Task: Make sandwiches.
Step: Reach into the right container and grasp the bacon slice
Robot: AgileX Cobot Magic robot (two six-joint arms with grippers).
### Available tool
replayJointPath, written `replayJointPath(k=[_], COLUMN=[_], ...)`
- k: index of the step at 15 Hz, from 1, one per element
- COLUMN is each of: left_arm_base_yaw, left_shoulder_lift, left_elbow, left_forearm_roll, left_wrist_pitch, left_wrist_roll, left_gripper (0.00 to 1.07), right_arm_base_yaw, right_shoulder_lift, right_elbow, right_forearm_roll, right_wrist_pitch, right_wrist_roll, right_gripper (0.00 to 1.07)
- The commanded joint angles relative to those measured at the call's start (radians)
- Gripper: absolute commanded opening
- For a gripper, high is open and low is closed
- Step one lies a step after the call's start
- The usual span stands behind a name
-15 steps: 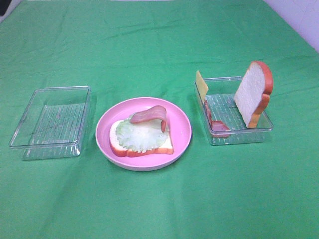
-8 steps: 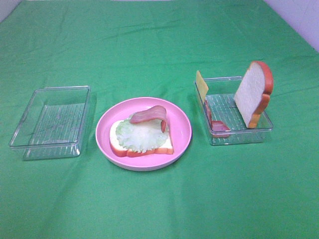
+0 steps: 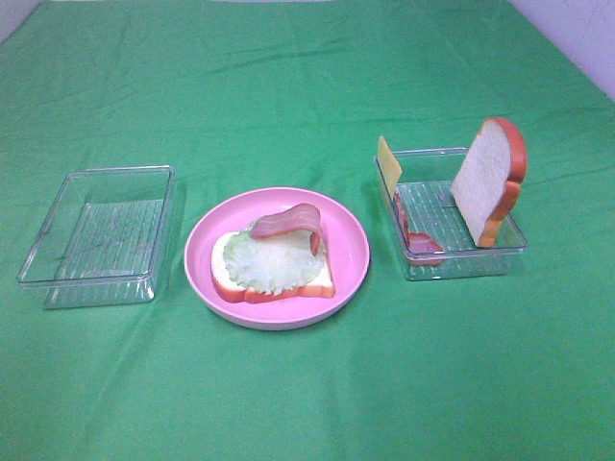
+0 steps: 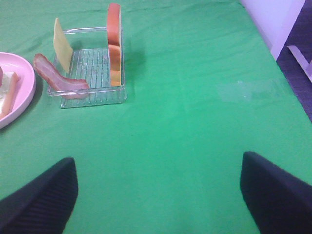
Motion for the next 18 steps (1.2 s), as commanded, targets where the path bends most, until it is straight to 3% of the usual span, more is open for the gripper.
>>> replayJointPath(k=[1,4,7,10,13,16,18], left_arm_base_yaw=[-0.003,-0.003,-0.003,-0.003,-0.003,-0.003,-0.003], left_shoulder_lift=[-0.122,-0.278,-0.264,-0.259,-0.259,-0.259,-0.259], left_elbow=[0.065,0.077,0.105,0.110,0.110,0.110,0.110], left_forearm_roll=[0.010,0.010,0.004,-0.008,-0.013,-0.013,-0.013], left_wrist_pitch=[-0.015,-0.097,-0.162,-0.170,-0.170,-0.170,-0.170], left_wrist_roll=[0.006,0.011,0.010,0.026,0.032,0.032,0.032], left_gripper=[0.62,0.62,0.62,0.62,0.62,0.62,0.62], right_arm_base_yaw=[-0.006,-0.006,-0.006,-0.006,-0.006,-0.005,-0.005], right_shoulder_lift=[-0.013,0.058,0.232,0.453,0.773,1.110,1.251], right_elbow=[0.001,-0.028,-0.028,-0.030,-0.129,-0.326,-0.417], right_forearm_roll=[-0.004,0.030,0.129,0.157,0.242,0.415,0.499], right_wrist_pitch=[-0.008,-0.105,-0.377,-0.497,-0.479,-0.304,-0.214], right_wrist_roll=[0.000,0.000,0.000,-0.056,-0.134,-0.324,-0.395], right_gripper=[0.85,0.85,0.85,0.85,0.84,0.80,0.80])
